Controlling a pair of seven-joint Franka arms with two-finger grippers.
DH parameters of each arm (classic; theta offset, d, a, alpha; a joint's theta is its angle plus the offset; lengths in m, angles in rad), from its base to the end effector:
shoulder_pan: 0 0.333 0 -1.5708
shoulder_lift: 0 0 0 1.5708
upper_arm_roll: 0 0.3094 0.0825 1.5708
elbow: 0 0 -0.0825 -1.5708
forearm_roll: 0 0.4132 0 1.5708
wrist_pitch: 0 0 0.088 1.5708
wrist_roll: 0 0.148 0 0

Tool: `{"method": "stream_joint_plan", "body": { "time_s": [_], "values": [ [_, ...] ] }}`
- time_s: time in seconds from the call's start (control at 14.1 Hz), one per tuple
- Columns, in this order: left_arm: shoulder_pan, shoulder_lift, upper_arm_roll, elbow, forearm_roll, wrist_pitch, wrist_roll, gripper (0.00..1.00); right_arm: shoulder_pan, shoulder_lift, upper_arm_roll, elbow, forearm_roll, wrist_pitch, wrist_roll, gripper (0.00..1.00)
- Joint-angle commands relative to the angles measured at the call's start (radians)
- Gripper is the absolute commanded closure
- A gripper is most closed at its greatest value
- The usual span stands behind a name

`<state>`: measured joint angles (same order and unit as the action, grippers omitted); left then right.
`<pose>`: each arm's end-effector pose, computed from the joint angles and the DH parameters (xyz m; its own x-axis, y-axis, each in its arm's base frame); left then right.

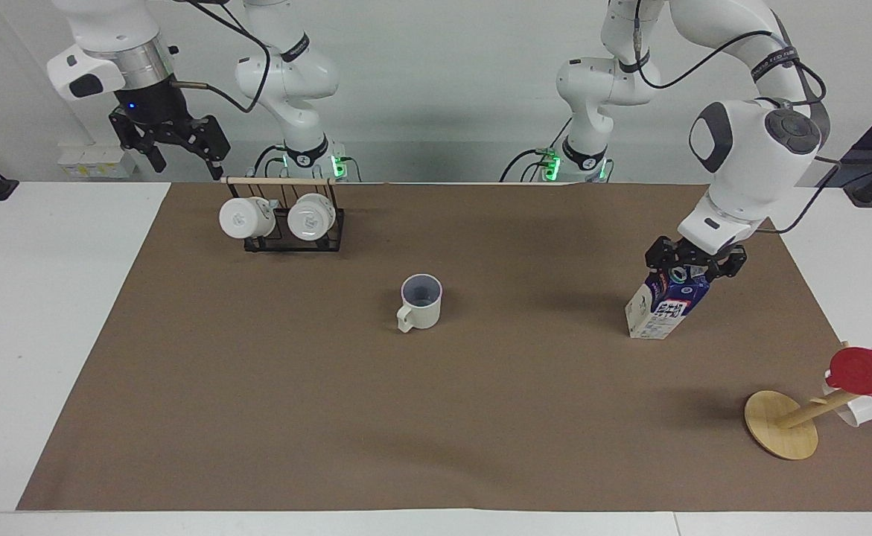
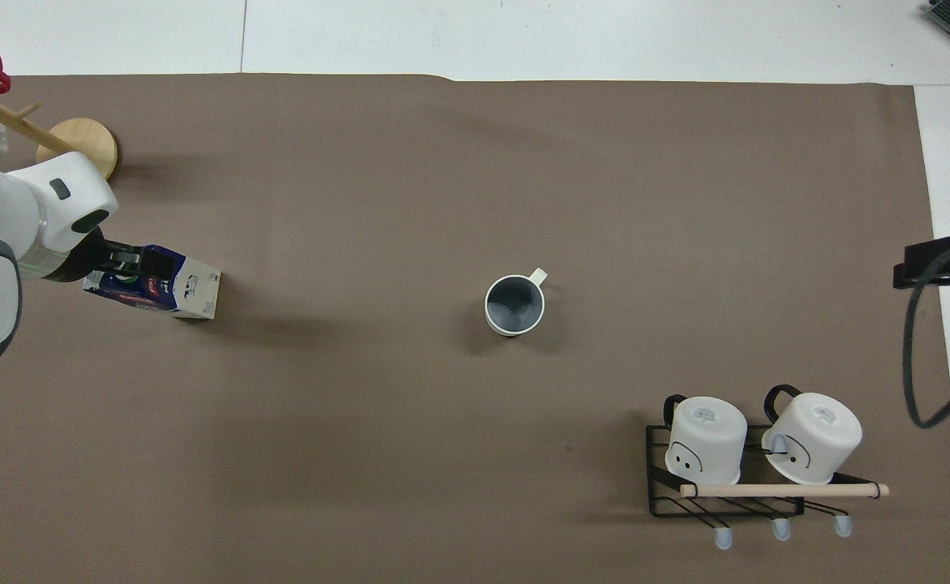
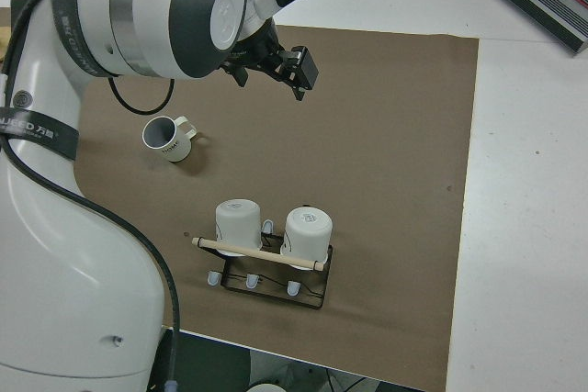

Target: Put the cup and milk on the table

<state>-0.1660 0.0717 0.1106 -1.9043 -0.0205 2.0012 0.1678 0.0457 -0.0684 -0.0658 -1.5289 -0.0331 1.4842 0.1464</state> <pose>0.6073 -0.0364 0.4032 0.9766 -0.2134 0.0271 -0.2137 -0.9769 0.0065 0.5540 -0.0175 0.6289 0.9853 -0.1684 0.0275 -0.1691 -0.9853 0.0247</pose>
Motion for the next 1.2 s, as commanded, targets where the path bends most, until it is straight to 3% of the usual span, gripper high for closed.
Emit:
{"method": "stream_joint_plan", "body": {
  "time_s": [0.0, 0.07, 0.14, 0.21, 0.28, 0.43, 0.78, 1.13],
  "values": [
    [-0.013, -0.024, 0.014, -0.038, 0.008, 0.021, -0.011, 0.00, -0.020, -0.045, 0.004, -0.063, 0.013, 0.001, -0.028, 0.00],
    [-0.013, -0.023, 0.014, -0.038, 0.008, 0.022, -0.011, 0.01, -0.020, -0.047, 0.004, -0.065, 0.013, 0.002, -0.031, 0.00],
    [-0.013, -0.021, 0.015, -0.035, 0.008, 0.021, -0.010, 0.26, -0.015, -0.047, 0.006, -0.063, 0.015, -0.002, -0.033, 0.00],
    [-0.013, -0.020, 0.015, -0.032, 0.010, 0.022, -0.008, 0.39, -0.015, -0.048, 0.006, -0.063, 0.031, -0.015, -0.031, 0.00],
    [-0.013, -0.016, 0.015, -0.024, 0.014, 0.019, -0.007, 0.44, -0.021, -0.039, 0.003, -0.045, 0.059, -0.044, -0.033, 0.00],
    [-0.015, -0.024, 0.014, -0.009, 0.014, 0.011, -0.013, 0.44, -0.036, 0.014, 0.001, 0.050, 0.050, -0.158, -0.051, 0.00],
    [-0.049, -0.041, -0.015, 0.072, 0.016, -0.073, -0.097, 0.42, -0.029, -0.004, 0.001, 0.023, 0.041, -0.102, -0.077, 0.00],
    [-0.257, -0.039, -0.025, 0.083, 0.014, -0.047, -0.354, 0.42, -0.018, -0.048, 0.003, -0.057, 0.006, -0.035, -0.065, 0.00]
  ]
}}
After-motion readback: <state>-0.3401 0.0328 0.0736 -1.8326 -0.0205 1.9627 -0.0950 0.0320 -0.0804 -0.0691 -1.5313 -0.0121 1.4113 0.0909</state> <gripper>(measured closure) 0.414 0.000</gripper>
